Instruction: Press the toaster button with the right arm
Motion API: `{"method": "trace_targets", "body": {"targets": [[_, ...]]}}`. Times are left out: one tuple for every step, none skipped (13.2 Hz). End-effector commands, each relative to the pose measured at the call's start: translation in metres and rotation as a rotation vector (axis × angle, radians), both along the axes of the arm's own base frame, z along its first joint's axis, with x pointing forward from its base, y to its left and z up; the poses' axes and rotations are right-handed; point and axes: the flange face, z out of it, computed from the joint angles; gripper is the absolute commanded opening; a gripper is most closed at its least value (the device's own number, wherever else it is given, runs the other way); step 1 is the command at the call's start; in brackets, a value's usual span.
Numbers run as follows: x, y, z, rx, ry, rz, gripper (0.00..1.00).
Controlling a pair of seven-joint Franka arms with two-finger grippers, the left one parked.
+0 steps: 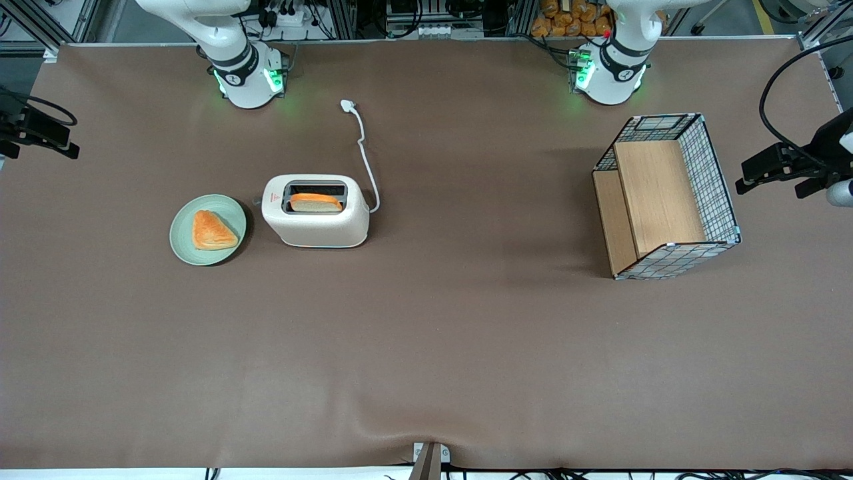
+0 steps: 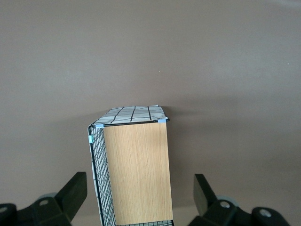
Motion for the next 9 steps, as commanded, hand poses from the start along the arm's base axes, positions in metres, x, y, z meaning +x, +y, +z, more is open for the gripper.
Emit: {"method": "trace_targets", "body": {"targets": [[0.000,0.003,0.005,-0.013,0.011,-0.005,1.00],[0.001,0.002,0.004,-0.011,0.014,-0.003,1.00],[0.002,0.003,0.002,-0.011,0.018,-0.004,1.00],[0.005,0.004,-0.004,-0.011,0.029,-0.001,1.00],[0.005,0.004,-0.004,-0.010,0.029,0.006,1.00],[0.008,0.006,-0.007,-0.009,0.033,0.009,1.00],[0.007,0.010,-0.010,-0.005,0.047,0.020,1.00],[0.001,0.016,-0.010,0.001,0.087,0.028,1.00],[-0.005,0.020,-0.004,0.010,0.107,0.031,1.00]]}}
